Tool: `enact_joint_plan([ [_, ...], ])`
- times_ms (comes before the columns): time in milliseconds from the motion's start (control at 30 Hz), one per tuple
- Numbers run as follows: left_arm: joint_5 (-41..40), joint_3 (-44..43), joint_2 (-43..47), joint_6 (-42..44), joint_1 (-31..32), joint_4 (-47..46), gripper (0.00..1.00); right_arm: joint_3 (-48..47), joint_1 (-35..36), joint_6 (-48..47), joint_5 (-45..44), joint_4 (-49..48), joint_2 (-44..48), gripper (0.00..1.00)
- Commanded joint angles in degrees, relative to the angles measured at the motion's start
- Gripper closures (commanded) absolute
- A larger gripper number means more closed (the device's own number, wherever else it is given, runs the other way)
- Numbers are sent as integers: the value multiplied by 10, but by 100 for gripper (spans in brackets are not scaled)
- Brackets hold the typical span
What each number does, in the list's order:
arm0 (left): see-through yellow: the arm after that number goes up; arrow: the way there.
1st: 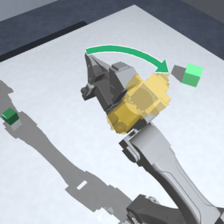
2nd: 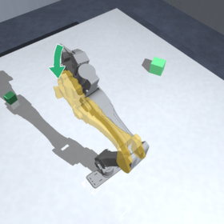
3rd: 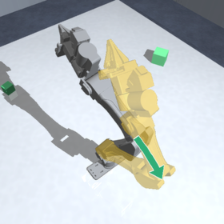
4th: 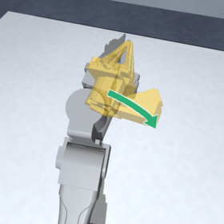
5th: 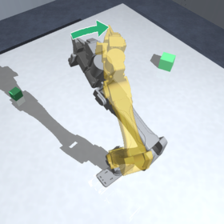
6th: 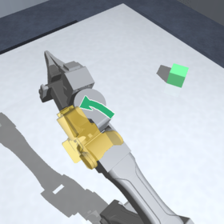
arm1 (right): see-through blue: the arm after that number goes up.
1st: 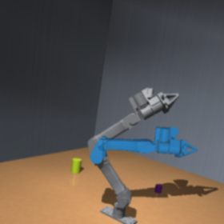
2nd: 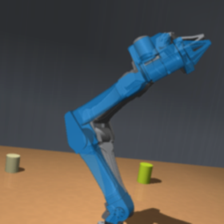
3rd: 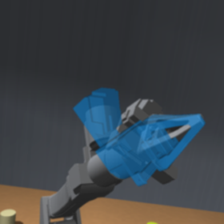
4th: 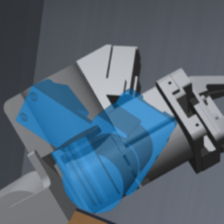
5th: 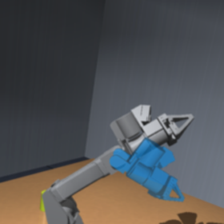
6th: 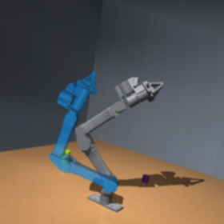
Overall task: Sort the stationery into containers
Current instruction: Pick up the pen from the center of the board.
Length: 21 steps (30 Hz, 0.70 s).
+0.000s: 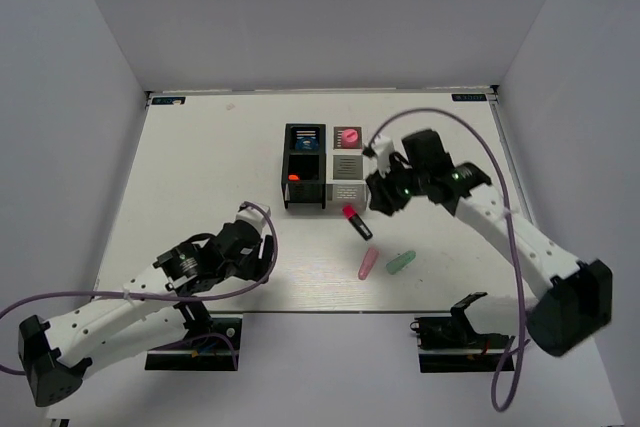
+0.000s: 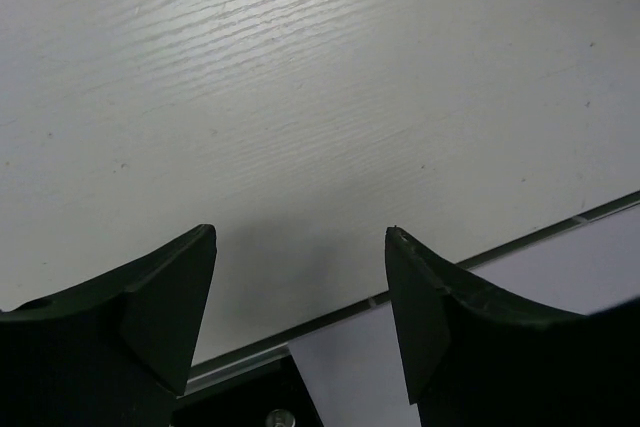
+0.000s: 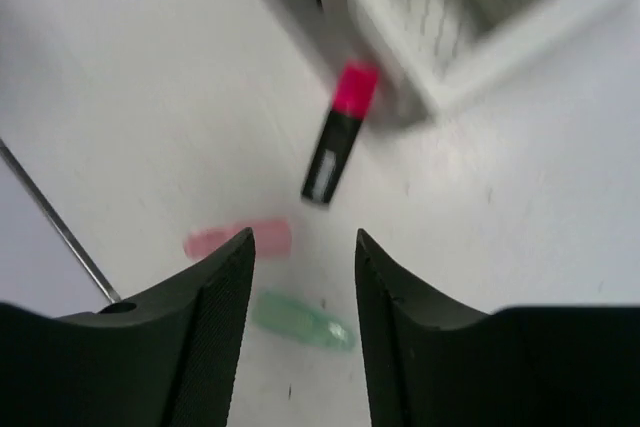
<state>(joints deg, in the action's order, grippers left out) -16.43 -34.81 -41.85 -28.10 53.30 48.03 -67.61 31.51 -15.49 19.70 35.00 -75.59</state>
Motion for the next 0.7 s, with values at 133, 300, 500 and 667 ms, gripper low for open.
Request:
enact_joint_plan([
  [133,15,-17,-10,13,0,-25,21,214,4,-3,-144,-95,89,51],
  [300,-1,-10,33,5,0,13,21,287,6,16,-126,-222,65,49],
  [500,-12,3,90,-7,0,42,21,267,11,57,-109,-268,-10,41],
  [667,-20,14,113,-8,0,53,19,269,23,88,-120,-307,-46,41],
])
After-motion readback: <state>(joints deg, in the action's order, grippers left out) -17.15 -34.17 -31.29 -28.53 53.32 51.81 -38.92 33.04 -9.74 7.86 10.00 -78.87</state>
